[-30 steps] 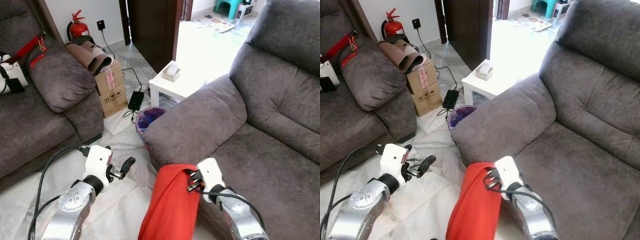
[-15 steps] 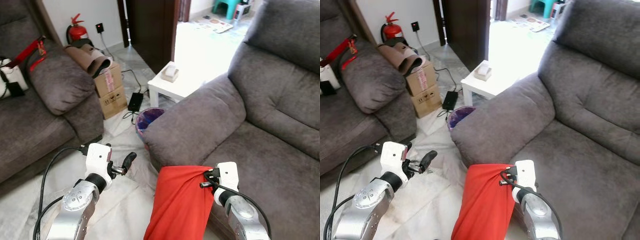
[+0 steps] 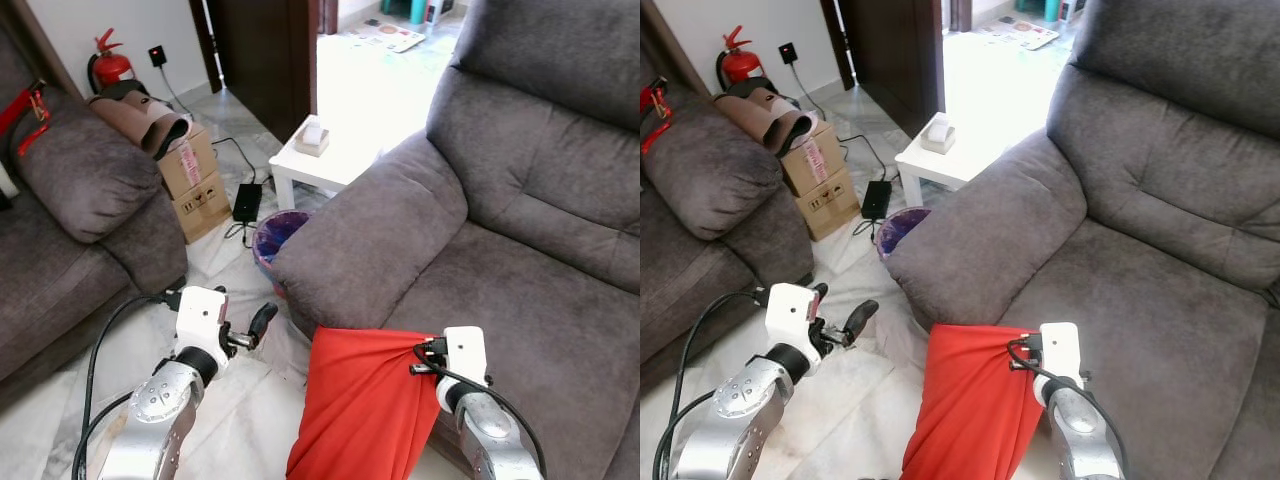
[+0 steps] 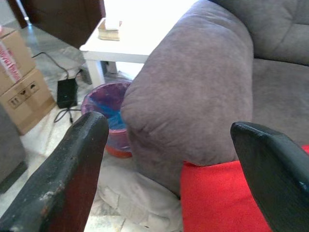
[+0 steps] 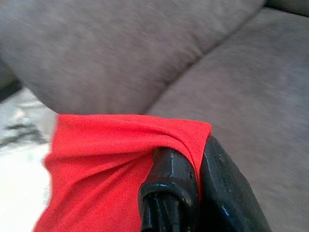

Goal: Move the pillow to the sofa from floor

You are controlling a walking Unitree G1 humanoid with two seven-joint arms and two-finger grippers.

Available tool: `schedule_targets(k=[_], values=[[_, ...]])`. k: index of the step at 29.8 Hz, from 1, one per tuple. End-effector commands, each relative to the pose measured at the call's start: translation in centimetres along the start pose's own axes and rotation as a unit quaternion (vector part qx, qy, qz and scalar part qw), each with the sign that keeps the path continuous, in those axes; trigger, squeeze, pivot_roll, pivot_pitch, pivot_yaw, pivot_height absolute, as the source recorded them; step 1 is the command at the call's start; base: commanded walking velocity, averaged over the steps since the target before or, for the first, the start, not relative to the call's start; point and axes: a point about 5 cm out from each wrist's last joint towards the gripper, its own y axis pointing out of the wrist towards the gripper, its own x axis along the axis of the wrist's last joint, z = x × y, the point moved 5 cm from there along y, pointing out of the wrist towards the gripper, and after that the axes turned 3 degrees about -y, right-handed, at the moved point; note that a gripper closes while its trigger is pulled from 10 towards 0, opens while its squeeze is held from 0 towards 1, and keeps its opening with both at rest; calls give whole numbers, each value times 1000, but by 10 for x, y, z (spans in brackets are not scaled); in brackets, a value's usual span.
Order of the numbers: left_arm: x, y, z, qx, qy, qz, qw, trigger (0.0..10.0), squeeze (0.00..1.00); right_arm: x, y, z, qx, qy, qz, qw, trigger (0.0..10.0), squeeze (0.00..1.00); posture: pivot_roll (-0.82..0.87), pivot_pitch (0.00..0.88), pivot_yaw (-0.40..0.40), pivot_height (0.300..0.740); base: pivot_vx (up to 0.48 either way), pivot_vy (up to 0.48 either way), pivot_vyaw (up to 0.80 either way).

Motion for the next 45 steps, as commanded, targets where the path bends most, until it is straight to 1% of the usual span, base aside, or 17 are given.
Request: schedule_targets(k=[1,3,4,5,6,8,11,15,16,19,22,24,26,28,31,45], values=[[-3,-1,0,1,0,4,1000,10000,0,42,3,-37,-71,7,-69,995,10000,0,77,180,13,740,0,0,-800],[-1,-1,-2,0,-3,0,1000,10000,0,48,2,-45,-97,10,-80,992,10000,0,75,181,14,740,0,0,-800],[-1,-1,-2,0,-3,0,1000,10000,0,48,2,-45,-97,10,-80,992,10000,0,75,181,14,740,0,0,-800],[-1,0,-2,0,-2,0,1000,10000,0,49,2,-50,-109,14,-80,991,10000,0,74,182,13,740,0,0,-800],[-1,0,-2,-1,-1,0,1000,10000,0,49,1,-53,-118,14,-78,990,10000,0,73,183,12,740,0,0,-800],[-1,0,-1,0,4,0,1000,10000,0,42,1,-59,-139,7,-60,988,10000,0,75,183,11,740,0,0,-800],[0,1,0,1,4,-1,1000,10000,0,40,1,-60,-142,12,-58,988,10000,0,76,181,11,740,0,0,-800],[0,0,3,11,5,-2,1000,10000,0,43,1,-58,-138,14,-66,988,10000,0,74,176,11,740,0,0,-800],[0,0,5,19,8,-4,1000,10000,0,46,2,-54,-130,15,-74,989,10000,0,74,175,11,740,0,0,-800],[-1,0,7,23,26,0,999,10000,0,48,4,-47,-118,14,-77,990,10000,0,76,172,10,740,0,-472,-800],[-1,0,6,25,10,-1,1000,10000,0,49,4,-45,-117,15,-80,990,10000,0,81,168,9,740,0,-415,-800],[-2,0,7,29,8,2,1000,10000,0,48,4,-45,-118,11,-78,990,10000,0,80,166,8,740,0,0,-800],[-6,0,6,23,12,8,1000,10000,0,47,4,-46,-122,3,-76,990,10000,0,81,164,6,740,0,0,-800],[-8,-1,1,16,5,9,1000,10000,0,46,3,-53,-136,-13,-72,988,10000,0,79,161,4,740,0,0,-800],[-8,-1,-2,13,-1,6,1000,10000,0,47,2,-60,-146,-12,-72,987,10000,0,78,160,4,740,0,0,-800],[0,1,-1,16,-5,-11,1000,10000,0,50,0,-70,-172,-26,-75,982,10000,0,75,164,1,740,0,0,-800]])
